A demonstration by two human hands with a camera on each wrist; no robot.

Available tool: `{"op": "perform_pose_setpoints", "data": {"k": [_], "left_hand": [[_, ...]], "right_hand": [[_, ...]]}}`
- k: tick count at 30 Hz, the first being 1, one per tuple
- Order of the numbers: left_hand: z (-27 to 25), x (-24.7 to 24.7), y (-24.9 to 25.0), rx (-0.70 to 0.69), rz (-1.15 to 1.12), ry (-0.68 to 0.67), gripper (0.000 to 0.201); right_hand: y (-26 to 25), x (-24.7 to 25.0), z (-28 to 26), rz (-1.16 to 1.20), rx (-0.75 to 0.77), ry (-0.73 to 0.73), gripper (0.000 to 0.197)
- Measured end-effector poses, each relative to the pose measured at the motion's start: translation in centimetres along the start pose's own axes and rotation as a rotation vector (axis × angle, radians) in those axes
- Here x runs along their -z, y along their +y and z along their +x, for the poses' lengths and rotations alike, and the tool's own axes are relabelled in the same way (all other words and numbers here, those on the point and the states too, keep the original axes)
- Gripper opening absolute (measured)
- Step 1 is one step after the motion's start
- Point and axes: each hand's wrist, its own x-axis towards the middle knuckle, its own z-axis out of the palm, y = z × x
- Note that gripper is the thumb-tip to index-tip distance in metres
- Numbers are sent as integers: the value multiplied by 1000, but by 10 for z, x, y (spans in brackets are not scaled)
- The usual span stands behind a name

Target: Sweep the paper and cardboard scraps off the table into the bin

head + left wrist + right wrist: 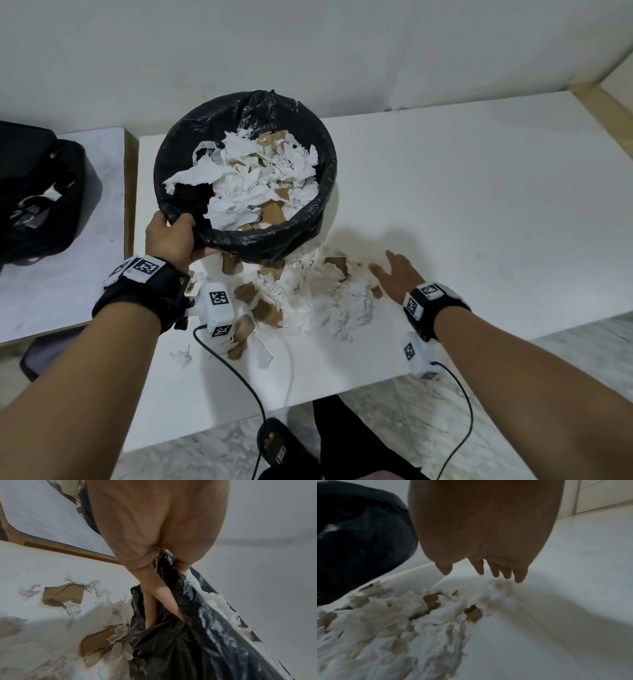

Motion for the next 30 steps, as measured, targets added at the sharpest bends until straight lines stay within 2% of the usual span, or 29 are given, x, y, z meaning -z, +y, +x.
{"op": "perform_pose_setpoints", "data": {"k": [3, 6, 10, 12, 15, 18, 22, 25, 28, 30], "left_hand": [[-4, 7, -4, 0, 4, -6, 18], [-8, 16, -6, 17, 15, -17, 20], [-14, 30, -7, 20, 33, 4, 23], [-19, 37, -4, 4, 37, 18, 22], [-24, 51, 2, -19, 37, 29, 24], [-28, 67, 10, -23, 8, 39, 23], [-28, 90, 20, -49, -36, 85, 24], [-25, 104, 20, -52, -37, 135, 23], [-24, 115, 18, -39, -42, 171, 22], [-23, 120, 18, -29, -50, 182, 23]], "right_hand": [[-3, -24, -14, -12, -44, -43, 82], [-34, -58, -39, 34, 45, -27, 82], [-69, -84, -53, 138, 139, -89, 82], [-74, -79, -51, 156, 200, -51, 77], [-74, -54, -41, 72, 237, 92, 61], [-77, -32, -18, -21, 189, 135, 69], [-91, -22, 12, -80, 44, 64, 80], [-101, -35, 9, -102, -43, -12, 85], [-117, -61, -17, -115, 89, -64, 72], [-129, -67, -28, -133, 155, -45, 74]]}}
